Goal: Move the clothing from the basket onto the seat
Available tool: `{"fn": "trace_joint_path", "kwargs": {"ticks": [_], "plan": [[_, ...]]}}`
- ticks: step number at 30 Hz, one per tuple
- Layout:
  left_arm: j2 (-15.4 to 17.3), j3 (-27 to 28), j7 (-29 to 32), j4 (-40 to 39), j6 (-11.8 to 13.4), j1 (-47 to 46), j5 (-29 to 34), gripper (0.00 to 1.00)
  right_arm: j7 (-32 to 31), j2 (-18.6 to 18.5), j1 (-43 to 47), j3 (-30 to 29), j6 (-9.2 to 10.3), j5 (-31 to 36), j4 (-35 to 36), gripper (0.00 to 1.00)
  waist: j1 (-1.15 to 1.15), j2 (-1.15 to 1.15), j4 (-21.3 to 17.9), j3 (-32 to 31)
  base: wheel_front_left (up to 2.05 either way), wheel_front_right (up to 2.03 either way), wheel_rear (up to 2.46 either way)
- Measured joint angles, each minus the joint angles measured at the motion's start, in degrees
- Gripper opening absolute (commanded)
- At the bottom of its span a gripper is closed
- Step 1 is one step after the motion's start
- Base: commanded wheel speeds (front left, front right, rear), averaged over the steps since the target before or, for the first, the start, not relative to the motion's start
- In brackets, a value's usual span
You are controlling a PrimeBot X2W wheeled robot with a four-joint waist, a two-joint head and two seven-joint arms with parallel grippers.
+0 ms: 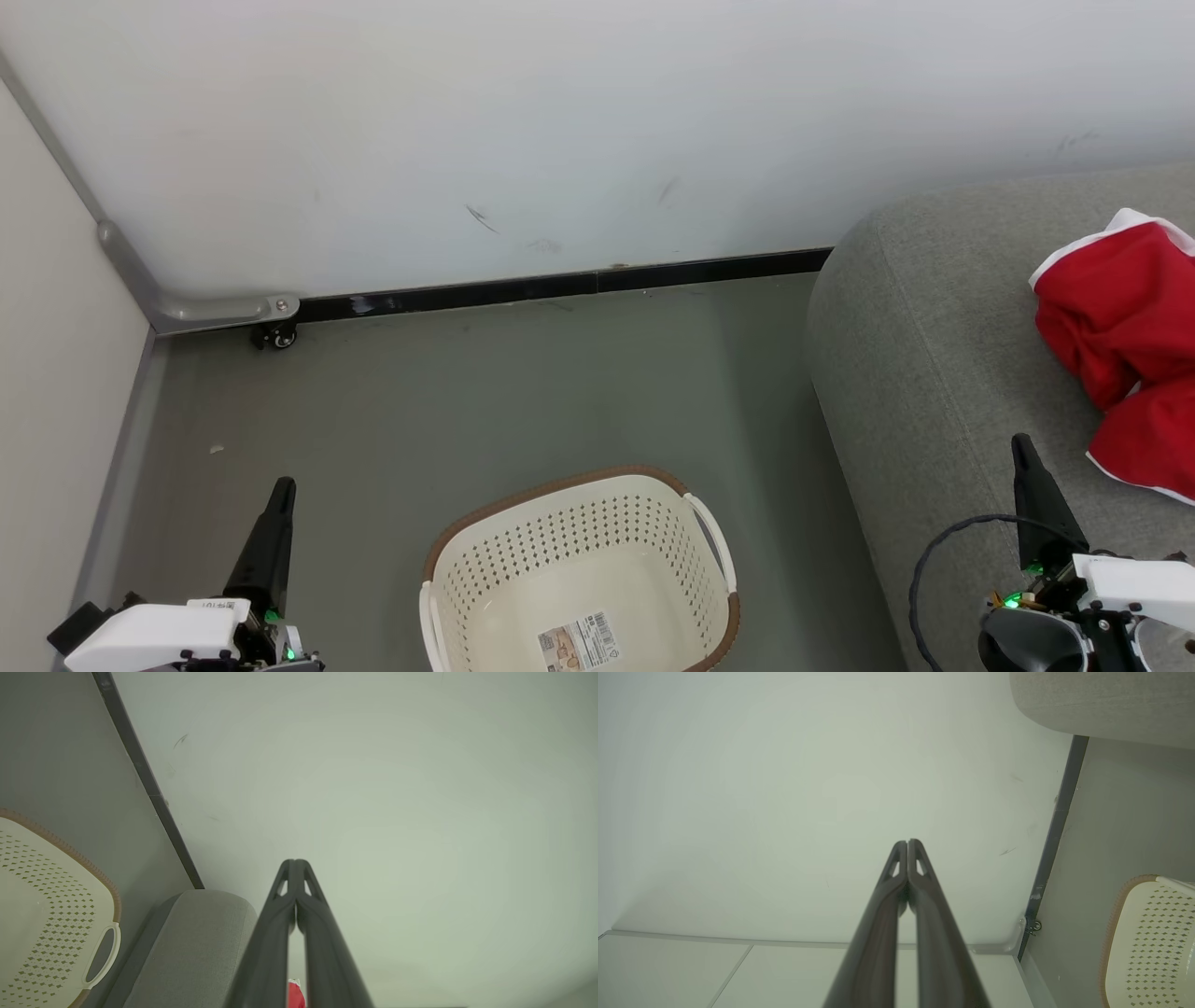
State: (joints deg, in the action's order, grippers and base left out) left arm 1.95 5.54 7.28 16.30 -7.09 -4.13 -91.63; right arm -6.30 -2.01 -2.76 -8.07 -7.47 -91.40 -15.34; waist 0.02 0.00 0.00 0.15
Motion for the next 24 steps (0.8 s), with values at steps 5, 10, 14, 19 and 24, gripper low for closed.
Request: {"fn": "trace_joint_path", "kwargs": {"ticks": [5, 10, 14, 19, 24], "plan": [[0.0, -0.08, 0.0, -0.03, 0.0, 0.0, 0.0, 0.0, 0.0, 0.0, 0.0, 0.0, 0.0, -0.03, 0.0, 0.0, 0.0, 0.0, 0.0, 0.0, 0.0, 0.0, 0.0], [0.0, -0.13, -0.23, -0.04, 0.0, 0.0, 0.0, 0.0, 0.0, 0.0, 0.0, 0.01, 0.0, -0.04, 0.01, 0.0, 0.0, 0.0, 0.0, 0.0, 0.0, 0.0, 0.0], [0.0, -0.16, -0.25, -0.07, 0.0, 0.0, 0.0, 0.0, 0.0, 0.0, 0.0, 0.01, 0.0, -0.04, 0.01, 0.0, 0.0, 0.0, 0.0, 0.0, 0.0, 0.0, 0.0], [0.0, -0.21, -0.25, -0.1, 0.0, 0.0, 0.0, 0.0, 0.0, 0.0, 0.0, 0.01, 0.0, -0.04, 0.01, 0.0, -0.01, 0.0, 0.0, 0.01, 0.0, 0.0, 0.0], [0.0, -0.23, -0.25, -0.12, 0.0, 0.0, 0.0, 0.0, 0.0, 0.0, 0.0, 0.01, 0.0, -0.04, 0.01, 0.0, -0.01, 0.0, 0.0, 0.01, 0.0, 0.0, 0.0]]}}
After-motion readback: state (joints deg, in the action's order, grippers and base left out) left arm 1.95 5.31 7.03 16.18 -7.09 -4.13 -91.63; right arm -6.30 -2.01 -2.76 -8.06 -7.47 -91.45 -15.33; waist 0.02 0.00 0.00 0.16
